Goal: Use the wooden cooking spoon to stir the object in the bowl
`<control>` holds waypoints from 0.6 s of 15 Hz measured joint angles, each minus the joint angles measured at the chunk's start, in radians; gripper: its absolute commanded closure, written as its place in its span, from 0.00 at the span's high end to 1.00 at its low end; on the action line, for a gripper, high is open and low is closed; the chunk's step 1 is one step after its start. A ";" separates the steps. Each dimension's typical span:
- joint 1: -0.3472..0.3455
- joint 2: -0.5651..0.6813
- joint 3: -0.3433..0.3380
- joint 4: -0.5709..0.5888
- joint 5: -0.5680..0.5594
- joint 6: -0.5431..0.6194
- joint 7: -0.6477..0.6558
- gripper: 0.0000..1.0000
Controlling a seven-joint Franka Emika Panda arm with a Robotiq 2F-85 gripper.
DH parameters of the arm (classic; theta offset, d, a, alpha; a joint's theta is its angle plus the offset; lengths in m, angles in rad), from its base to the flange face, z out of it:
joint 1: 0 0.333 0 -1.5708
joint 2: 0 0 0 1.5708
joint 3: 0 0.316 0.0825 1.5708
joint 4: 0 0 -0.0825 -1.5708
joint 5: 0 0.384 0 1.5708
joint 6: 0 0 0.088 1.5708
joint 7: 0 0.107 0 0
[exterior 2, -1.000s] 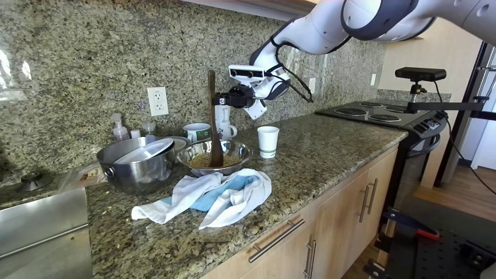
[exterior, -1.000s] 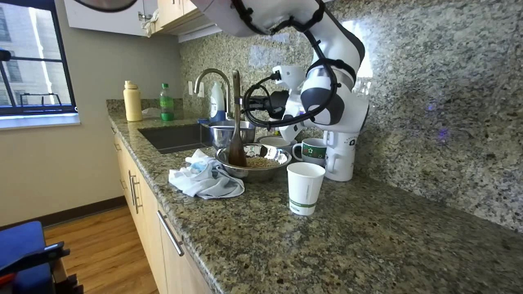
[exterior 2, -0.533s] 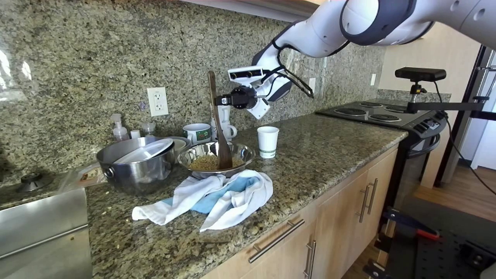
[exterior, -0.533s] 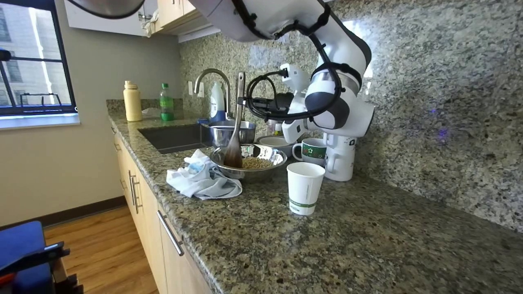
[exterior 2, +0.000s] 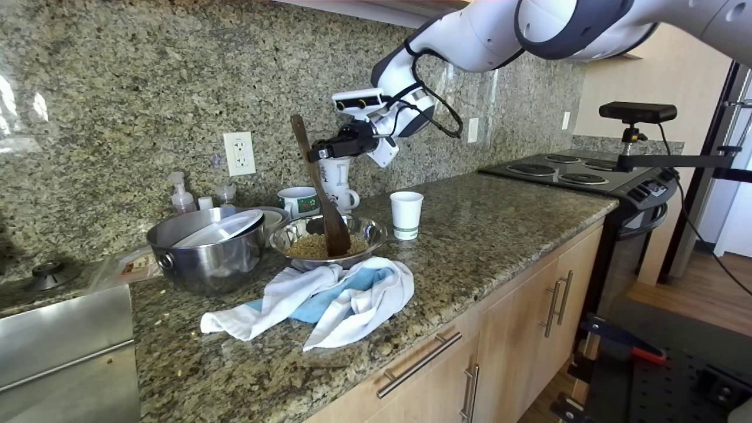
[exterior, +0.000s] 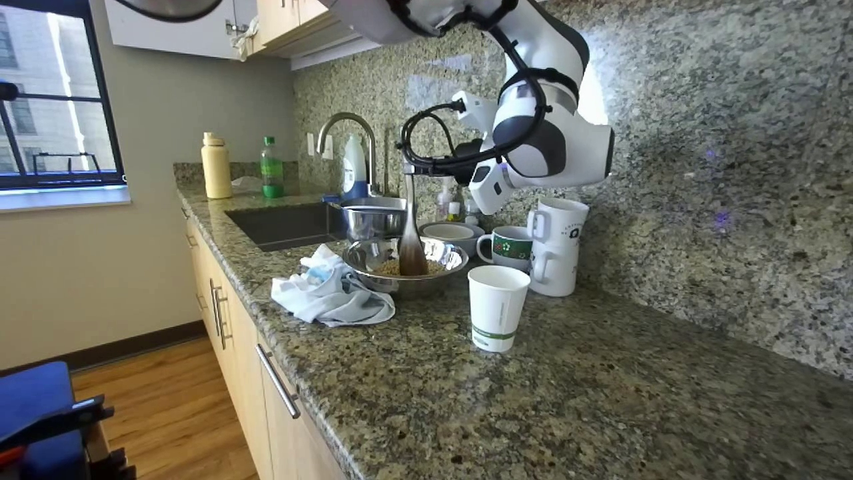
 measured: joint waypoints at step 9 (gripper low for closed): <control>-0.004 0.000 0.024 0.001 0.003 0.037 -0.061 0.02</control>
